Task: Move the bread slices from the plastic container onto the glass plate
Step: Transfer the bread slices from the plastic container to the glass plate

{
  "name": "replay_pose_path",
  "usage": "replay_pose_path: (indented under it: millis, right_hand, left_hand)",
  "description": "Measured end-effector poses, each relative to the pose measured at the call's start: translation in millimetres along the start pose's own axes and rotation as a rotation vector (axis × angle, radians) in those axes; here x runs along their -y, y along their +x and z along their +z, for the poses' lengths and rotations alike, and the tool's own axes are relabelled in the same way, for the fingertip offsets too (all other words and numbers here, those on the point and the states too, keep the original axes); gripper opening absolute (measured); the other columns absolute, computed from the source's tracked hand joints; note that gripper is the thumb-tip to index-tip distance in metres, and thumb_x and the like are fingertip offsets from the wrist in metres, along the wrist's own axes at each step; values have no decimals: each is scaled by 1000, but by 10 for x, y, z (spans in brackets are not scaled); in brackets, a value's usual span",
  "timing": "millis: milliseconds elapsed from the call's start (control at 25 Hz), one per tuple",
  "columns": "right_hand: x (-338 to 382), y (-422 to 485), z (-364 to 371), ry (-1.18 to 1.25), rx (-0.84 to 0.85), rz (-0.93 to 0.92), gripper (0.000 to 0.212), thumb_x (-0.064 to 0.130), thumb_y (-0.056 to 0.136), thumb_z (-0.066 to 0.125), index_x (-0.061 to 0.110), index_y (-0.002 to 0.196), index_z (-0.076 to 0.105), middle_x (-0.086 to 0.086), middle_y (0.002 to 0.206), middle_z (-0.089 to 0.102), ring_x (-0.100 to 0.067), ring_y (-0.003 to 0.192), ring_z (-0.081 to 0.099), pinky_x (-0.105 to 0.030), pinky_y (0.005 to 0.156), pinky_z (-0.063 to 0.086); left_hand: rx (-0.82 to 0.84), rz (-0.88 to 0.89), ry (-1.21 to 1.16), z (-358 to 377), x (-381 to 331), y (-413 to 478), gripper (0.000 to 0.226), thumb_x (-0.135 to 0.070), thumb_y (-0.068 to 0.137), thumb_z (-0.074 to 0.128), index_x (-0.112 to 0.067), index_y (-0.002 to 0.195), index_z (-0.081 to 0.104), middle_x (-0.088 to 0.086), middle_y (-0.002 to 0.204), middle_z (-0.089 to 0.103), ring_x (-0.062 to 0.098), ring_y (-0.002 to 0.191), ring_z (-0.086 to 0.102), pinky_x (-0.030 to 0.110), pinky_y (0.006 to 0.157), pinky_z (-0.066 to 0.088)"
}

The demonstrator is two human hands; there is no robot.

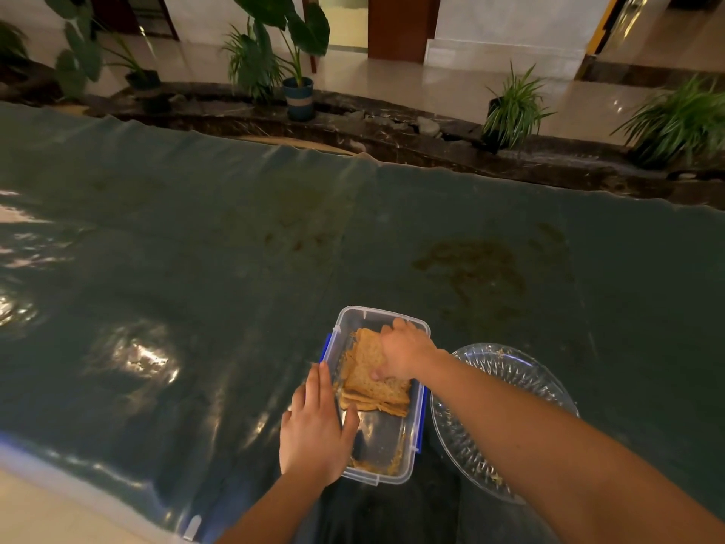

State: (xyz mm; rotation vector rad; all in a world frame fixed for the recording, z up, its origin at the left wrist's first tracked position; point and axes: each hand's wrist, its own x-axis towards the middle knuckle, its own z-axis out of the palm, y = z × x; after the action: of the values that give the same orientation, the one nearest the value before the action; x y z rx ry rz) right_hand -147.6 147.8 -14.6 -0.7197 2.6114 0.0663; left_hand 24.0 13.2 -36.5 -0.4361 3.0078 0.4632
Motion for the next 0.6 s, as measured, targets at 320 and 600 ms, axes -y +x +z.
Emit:
replay_pose_path:
  millis: [320, 600]
  right_hand:
    - [65, -99, -47, 52, -115, 56, 87, 67, 59, 77, 16, 125, 50, -9, 121, 58, -30, 111, 56, -41, 85, 49]
    - [81, -306, -118, 376, -140, 137, 64, 51, 61, 81, 26, 111, 50, 3, 101, 65, -23, 91, 64, -34, 63, 48]
  left_hand:
    - [15, -32, 47, 8, -17, 2, 83, -66, 87, 13, -20, 156, 0, 0, 164, 18, 24, 142, 32, 50, 105, 38]
    - [32, -19, 99, 22, -18, 22, 84, -66, 89, 8, -17, 156, -4, 2, 167, 10, 26, 152, 10, 54, 118, 23]
